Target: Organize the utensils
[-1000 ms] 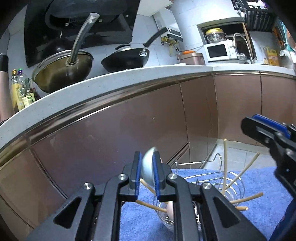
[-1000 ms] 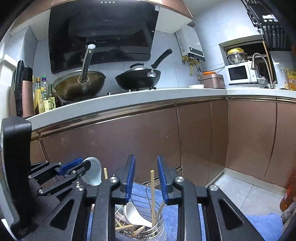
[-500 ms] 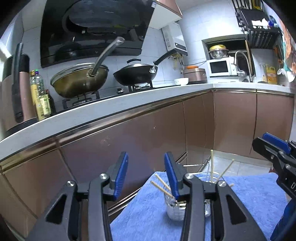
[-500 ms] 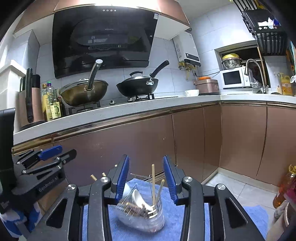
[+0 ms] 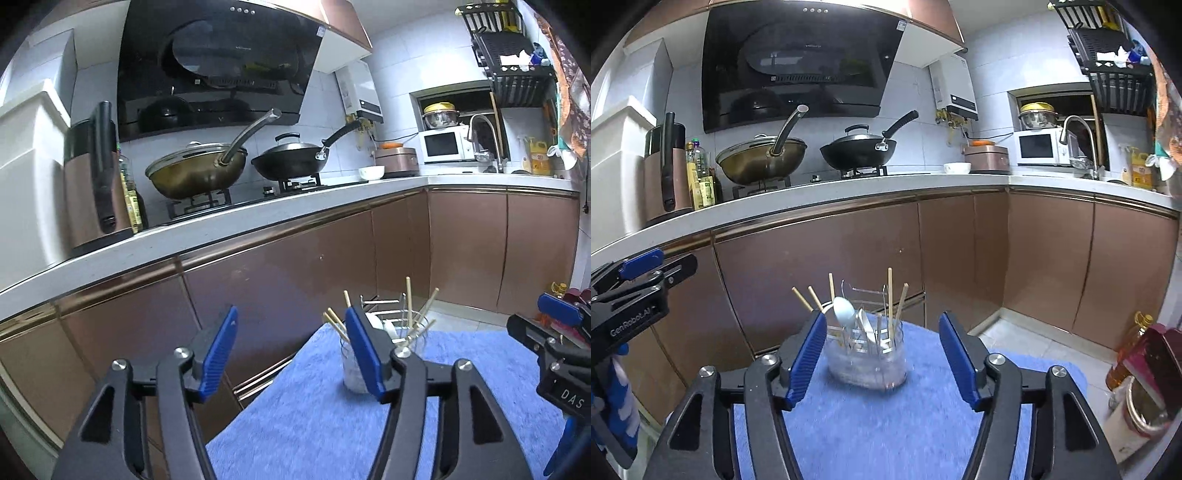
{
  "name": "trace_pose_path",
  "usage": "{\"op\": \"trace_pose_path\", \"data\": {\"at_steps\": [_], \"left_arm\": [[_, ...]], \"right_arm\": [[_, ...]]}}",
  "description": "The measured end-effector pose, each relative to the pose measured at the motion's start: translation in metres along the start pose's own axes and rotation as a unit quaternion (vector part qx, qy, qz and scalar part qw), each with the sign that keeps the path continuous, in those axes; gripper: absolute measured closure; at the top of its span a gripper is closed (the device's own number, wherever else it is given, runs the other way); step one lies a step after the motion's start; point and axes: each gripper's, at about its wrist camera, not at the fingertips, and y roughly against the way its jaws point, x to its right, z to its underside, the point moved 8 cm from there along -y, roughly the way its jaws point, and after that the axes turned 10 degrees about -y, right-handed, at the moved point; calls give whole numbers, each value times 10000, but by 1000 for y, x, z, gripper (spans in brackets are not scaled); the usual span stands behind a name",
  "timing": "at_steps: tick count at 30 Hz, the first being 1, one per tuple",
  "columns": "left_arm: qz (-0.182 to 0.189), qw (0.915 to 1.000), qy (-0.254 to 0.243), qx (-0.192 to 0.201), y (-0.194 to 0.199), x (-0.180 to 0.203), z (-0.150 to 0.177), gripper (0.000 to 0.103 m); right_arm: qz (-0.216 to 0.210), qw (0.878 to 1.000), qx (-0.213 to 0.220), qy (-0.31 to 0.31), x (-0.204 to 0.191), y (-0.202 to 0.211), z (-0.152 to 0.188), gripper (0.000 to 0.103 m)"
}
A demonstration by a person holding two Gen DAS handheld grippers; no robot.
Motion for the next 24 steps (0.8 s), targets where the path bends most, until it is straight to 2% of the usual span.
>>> {"op": "trace_pose_path", "data": {"at_steps": [8, 14, 24], "left_arm": [[-47, 9999, 59, -84, 42, -1, 18, 39], [-247, 9996, -20, -97, 66, -2, 23, 34], [-375, 9993, -36, 7, 110, 0, 29, 30]], "right_arm": [[250, 9996, 147, -46, 2, 48, 8, 23], [406, 9990, 198, -7, 2, 75, 14, 11], [777, 9960, 419, -164, 16, 121, 15, 0]]}}
